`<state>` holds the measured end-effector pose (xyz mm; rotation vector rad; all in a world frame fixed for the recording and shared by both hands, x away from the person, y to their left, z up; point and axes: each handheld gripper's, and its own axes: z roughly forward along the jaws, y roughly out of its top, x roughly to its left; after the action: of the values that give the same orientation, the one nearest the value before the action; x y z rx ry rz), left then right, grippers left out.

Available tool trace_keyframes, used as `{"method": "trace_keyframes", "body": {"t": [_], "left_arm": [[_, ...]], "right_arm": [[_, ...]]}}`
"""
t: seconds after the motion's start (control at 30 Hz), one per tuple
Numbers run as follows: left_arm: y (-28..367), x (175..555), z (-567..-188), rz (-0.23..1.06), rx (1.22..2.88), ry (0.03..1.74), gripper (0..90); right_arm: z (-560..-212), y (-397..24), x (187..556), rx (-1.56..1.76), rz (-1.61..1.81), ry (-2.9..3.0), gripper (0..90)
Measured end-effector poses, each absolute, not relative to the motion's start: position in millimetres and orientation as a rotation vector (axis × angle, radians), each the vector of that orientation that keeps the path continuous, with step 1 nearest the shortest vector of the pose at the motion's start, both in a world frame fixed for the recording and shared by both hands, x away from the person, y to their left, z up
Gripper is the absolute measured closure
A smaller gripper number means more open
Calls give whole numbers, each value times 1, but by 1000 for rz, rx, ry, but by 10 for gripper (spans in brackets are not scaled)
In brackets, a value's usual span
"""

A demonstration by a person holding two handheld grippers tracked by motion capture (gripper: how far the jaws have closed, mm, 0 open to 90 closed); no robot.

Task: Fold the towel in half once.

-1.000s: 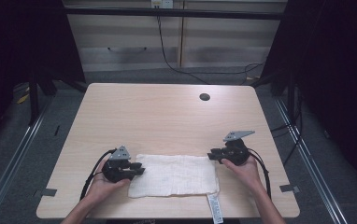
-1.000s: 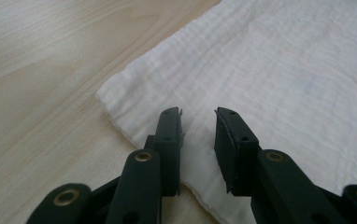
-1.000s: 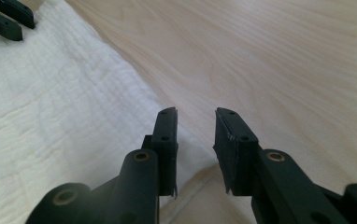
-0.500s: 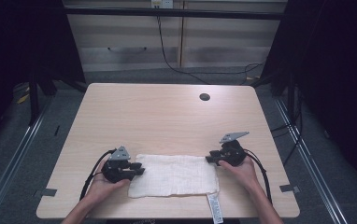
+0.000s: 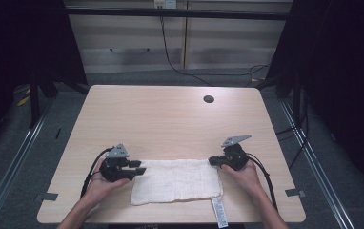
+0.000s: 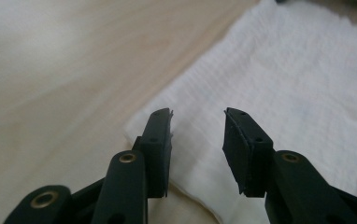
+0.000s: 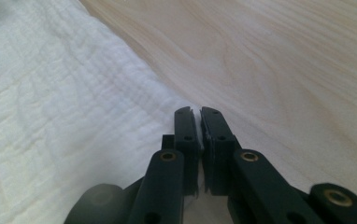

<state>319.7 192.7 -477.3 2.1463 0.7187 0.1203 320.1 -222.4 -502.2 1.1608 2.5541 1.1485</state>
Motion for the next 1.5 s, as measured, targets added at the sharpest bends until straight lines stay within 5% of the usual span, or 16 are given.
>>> {"method": "trace_keyframes", "body": {"t": [0.67, 1.0, 1.5], "left_arm": [[185, 343, -499, 130, 2238, 753, 594], [182, 332, -500, 177, 2253, 702, 831], [188, 339, -480, 147, 2121, 731, 849]], "right_arm": [[-503, -223, 320, 1174, 1156, 2550, 858], [-502, -222, 318, 1178, 1146, 2546, 858], [-486, -230, 320, 1170, 1222, 2486, 858]]}}
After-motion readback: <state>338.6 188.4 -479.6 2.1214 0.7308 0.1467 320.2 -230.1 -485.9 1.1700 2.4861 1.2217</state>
